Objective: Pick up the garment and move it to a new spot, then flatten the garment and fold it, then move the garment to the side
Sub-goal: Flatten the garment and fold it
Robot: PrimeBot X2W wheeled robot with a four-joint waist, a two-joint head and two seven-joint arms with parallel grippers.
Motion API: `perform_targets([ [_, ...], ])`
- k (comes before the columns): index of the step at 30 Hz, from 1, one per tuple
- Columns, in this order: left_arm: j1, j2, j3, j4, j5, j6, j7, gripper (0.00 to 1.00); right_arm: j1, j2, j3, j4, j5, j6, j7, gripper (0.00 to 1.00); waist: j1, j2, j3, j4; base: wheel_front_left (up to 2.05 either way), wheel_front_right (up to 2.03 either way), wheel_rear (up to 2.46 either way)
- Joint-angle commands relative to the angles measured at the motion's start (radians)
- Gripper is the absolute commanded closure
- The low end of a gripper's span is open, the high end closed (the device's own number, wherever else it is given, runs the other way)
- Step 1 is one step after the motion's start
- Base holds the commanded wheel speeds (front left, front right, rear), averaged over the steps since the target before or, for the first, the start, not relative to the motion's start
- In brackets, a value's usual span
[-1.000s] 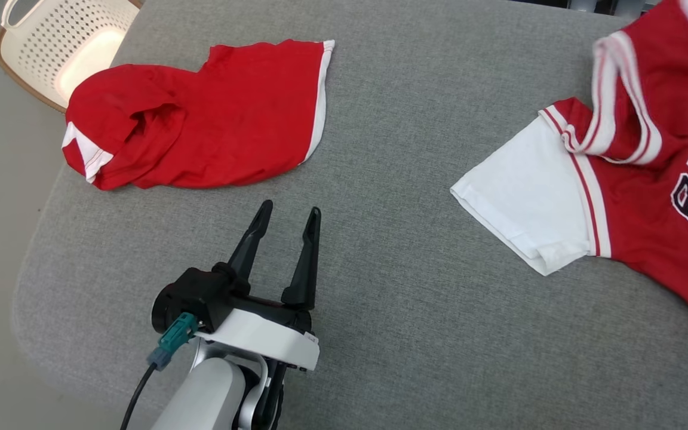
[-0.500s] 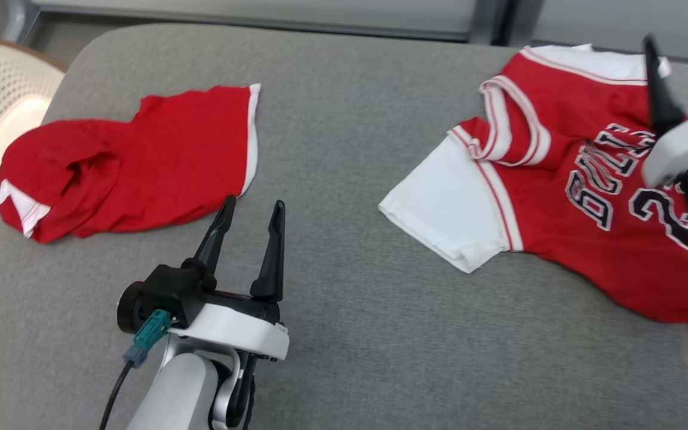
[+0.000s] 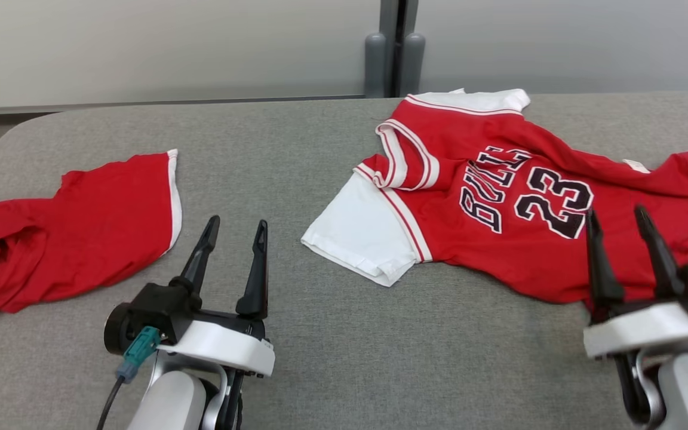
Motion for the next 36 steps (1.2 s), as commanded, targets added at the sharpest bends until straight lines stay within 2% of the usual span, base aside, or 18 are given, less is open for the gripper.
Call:
perform_targets([
  [1,0.011,0.004,-0.001,0.014,0.009,-0.006,-0.002,0.0,0.061,0.03,-0.033,-0.045,-0.017,0.0,-0.001,0.0,0.0,-0.0001,-0.005,-0.014,0.0,0.0,0.0],
  [8,0.013,0.004,-0.006,0.072,0.021,-0.002,-0.002,0.0,0.181,0.113,-0.079,-0.119,-0.063,0.0,-0.001,0.0,0.0,-0.0001,-0.001,-0.038,0.0,0.0,0.0],
  [18,-0.056,0.004,0.02,0.181,0.052,-0.024,-0.002,0.0,0.175,0.132,-0.087,-0.12,-0.085,0.0,-0.001,0.0,0.0,-0.0001,0.024,-0.108,0.0,0.0,0.0],
  [21,-0.104,0.006,0.0,0.282,0.084,-0.029,-0.002,0.0,0.178,0.136,-0.091,-0.114,-0.087,0.0,-0.001,0.0,0.0,-0.0001,0.036,-0.138,0.0,0.0,0.0],
  [29,-0.265,0.029,-0.024,0.574,0.138,0.014,0.026,0.0,0.175,0.142,-0.108,-0.096,-0.095,0.0,-0.001,0.0,0.0,-0.0001,0.074,-0.199,0.0,0.0,0.0],
  [36,-0.35,0.048,-0.031,0.734,0.137,0.001,0.034,0.0,0.164,0.149,-0.105,-0.096,-0.09,0.0,-0.001,0.0,0.0,-0.0001,0.095,-0.241,0.0,0.0,0.0],
])
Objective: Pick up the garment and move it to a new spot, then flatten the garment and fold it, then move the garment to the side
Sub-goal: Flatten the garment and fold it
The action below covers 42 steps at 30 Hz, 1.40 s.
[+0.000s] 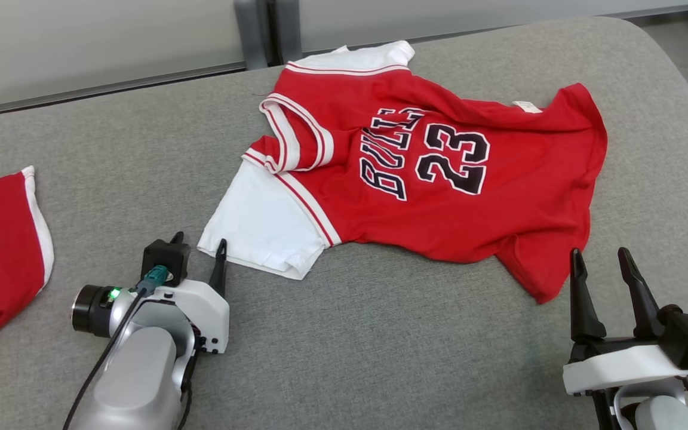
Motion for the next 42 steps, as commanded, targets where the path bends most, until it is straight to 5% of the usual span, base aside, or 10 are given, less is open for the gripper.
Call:
perform_targets([
  [1,-0.019,0.01,0.001,0.02,-0.006,-0.006,-0.005,0.0,-0.003,0.0,-0.004,0.0,-0.002,0.0,-0.001,0.0,0.0,0.0,0.006,-0.011,0.0,0.0,0.0],
  [5,-0.035,0.007,-0.008,0.091,-0.011,-0.021,0.006,0.0,0.001,0.002,-0.01,0.003,-0.005,0.0,-0.001,0.0,0.0,0.0,0.01,-0.024,0.0,0.0,0.0],
  [6,-0.037,0.004,-0.012,0.107,-0.015,-0.032,0.014,0.49,0.001,0.002,-0.012,0.004,-0.005,0.0,-0.001,0.0,0.0,0.0,0.011,-0.026,0.0,0.0,0.0],
  [8,-0.044,-0.001,-0.017,0.13,-0.021,-0.05,0.016,1.0,0.001,0.003,-0.018,0.008,-0.007,0.0,-0.001,0.0,0.0,0.0,0.011,-0.028,0.0,0.0,0.0],
  [17,-0.085,-0.006,0.036,0.038,-0.077,-0.041,-0.037,1.0,0.016,0.008,-0.042,0.104,0.024,0.0,0.037,0.0,0.0,0.0,0.002,-0.005,0.0,0.0,0.0],
  [25,-0.011,0.001,0.086,-0.204,-0.069,-0.017,-0.04,1.0,-0.014,0.008,0.016,0.204,0.2,0.0,0.084,0.0,0.0,0.0,0.001,0.042,0.0,0.0,0.0],
  [38,0.037,-0.006,0.091,-0.259,-0.051,-0.025,-0.04,1.0,-0.062,0.01,0.076,0.352,0.299,0.0,0.115,0.0,0.0,0.0,0.002,0.075,0.0,0.0,0.0],
  [39,0.036,-0.006,0.093,-0.261,-0.051,-0.025,-0.04,1.0,-0.065,0.012,0.087,0.362,0.311,0.0,0.121,0.19,0.0,0.0,0.002,0.075,0.0,0.0,0.0],
  [41,0.034,-0.006,0.096,-0.264,-0.049,-0.024,-0.04,1.0,-0.068,0.014,0.102,0.375,0.331,0.0,0.129,1.0,0.0,0.0,0.0,0.076,0.0,0.0,0.0],
  [42,0.035,-0.006,0.098,-0.265,-0.048,-0.024,-0.04,1.0,-0.069,0.016,0.11,0.375,0.342,0.0,0.13,1.0,0.0,0.0,-0.001,0.076,0.0,0.0,0.0],
])
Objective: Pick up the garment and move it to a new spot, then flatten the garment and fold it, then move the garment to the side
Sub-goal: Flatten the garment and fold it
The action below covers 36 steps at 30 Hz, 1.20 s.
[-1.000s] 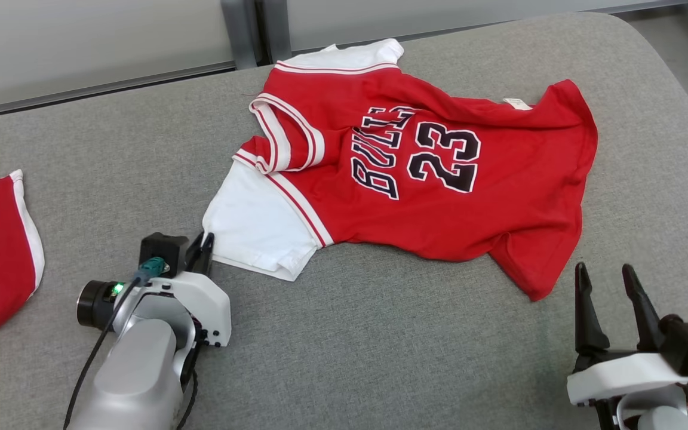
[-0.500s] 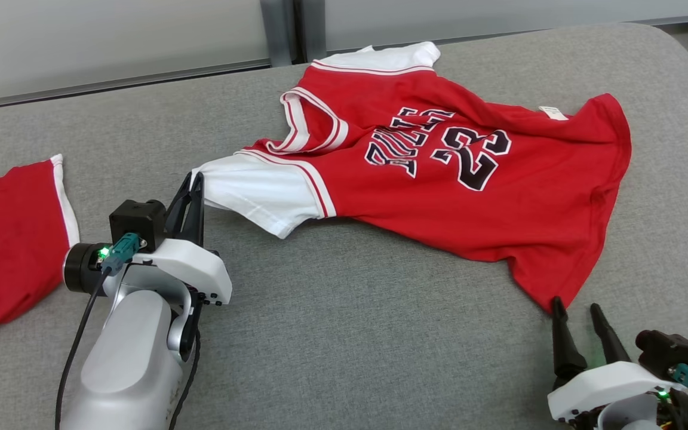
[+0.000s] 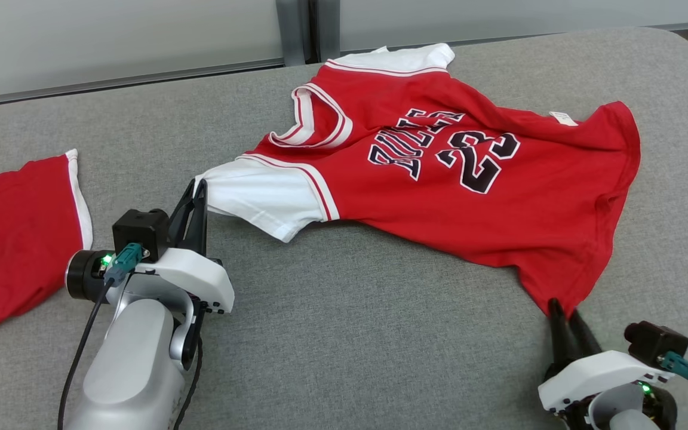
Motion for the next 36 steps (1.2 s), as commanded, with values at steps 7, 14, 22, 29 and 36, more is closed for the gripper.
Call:
perform_targets([
  [7,0.014,0.002,0.031,-0.028,-0.012,-0.002,-0.005,1.0,0.007,-0.002,0.066,-0.095,0.085,0.0,0.041,1.0,0.0,0.0,-0.026,-0.001,0.0,0.0,0.0],
  [14,0.016,-0.01,0.104,-0.069,-0.127,-0.04,-0.005,1.0,-0.014,-0.128,0.106,-0.331,0.175,0.0,0.128,1.0,0.0,0.0,-0.075,0.004,0.0,0.0,0.0],
  [22,-0.032,-0.022,0.144,-0.208,-0.32,-0.072,0.052,1.0,-0.127,-0.276,0.058,-0.521,0.299,0.0,0.228,1.0,0.0,0.0,-0.143,0.019,0.0,0.0,0.0],
  [29,-0.074,-0.024,0.138,-0.425,-0.507,-0.012,0.124,1.0,-0.244,-0.332,0.02,-0.574,0.31,0.0,0.218,1.0,0.0,0.0,-0.193,0.05,0.0,0.0,0.0],
  [36,-0.097,-0.024,0.083,-0.709,-0.634,0.125,0.174,1.0,-0.32,-0.338,-0.043,-0.617,0.349,0.0,0.315,1.0,0.0,0.0,-0.245,0.078,0.0,0.0,0.0],
])
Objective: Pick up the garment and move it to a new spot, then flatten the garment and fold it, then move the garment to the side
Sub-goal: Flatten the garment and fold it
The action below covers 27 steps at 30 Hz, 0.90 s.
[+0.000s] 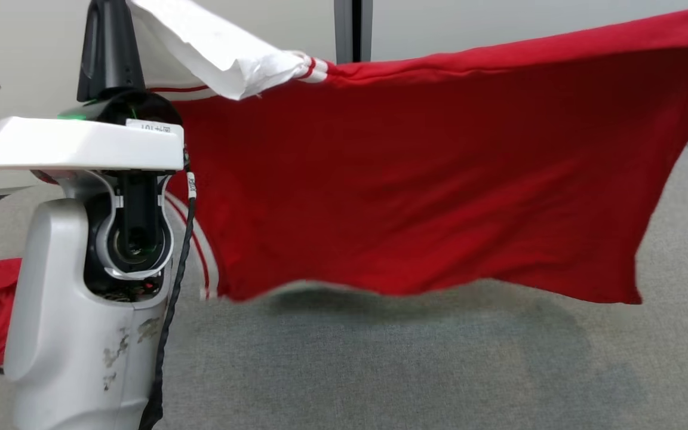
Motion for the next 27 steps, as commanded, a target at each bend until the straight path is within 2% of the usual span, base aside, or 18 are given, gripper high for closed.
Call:
perform_targets([
  [1,-0.003,0.003,-0.002,-0.032,-0.01,0.017,0.007,1.0,-0.008,0.003,-0.017,-0.008,0.002,0.0,0.021,1.0,0.0,0.0,-0.014,0.011,0.0,0.0,0.0],
  [7,0.03,0.006,-0.006,-0.168,-0.041,0.097,0.05,1.0,-0.016,0.05,-0.08,-0.05,-0.01,0.0,0.159,1.0,0.0,0.0,-0.021,0.022,0.0,0.0,0.0],
  [11,0.017,0.024,-0.01,-0.165,-0.031,0.122,0.081,1.0,-0.043,0.084,-0.112,-0.05,-0.061,0.0,0.229,1.0,0.0,0.0,0.002,0.022,0.0,0.0,0.0],
  [15,-0.063,0.023,0.005,-0.109,-0.062,0.138,0.121,1.0,-0.131,0.112,-0.136,-0.017,-0.117,0.0,0.278,1.0,0.0,0.0,0.084,0.023,0.0,0.0,0.0],
  [20,-0.268,0.053,0.02,0.025,-0.045,0.125,0.129,1.0,-0.343,0.103,-0.095,0.05,-0.189,0.0,0.279,1.0,0.0,0.0,0.252,0.025,0.0,0.0,0.0],
  [22,-0.367,0.066,0.027,0.103,-0.031,0.112,0.116,1.0,-0.447,0.077,-0.058,0.1,-0.229,0.0,0.239,1.0,0.0,0.0,0.303,0.024,0.0,0.0,0.0],
  [25,-0.534,0.104,0.005,0.22,0.027,0.079,0.089,1.0,-0.607,0.013,0.051,0.173,-0.302,0.0,0.152,1.0,0.0,0.0,0.389,0.026,0.0,0.0,0.0],
  [27,-0.613,0.1,-0.006,0.294,0.041,0.057,0.064,1.0,-0.691,0.001,0.095,0.249,-0.319,0.0,0.089,1.0,0.0,0.0,0.43,0.03,0.0,0.0,0.0],
])
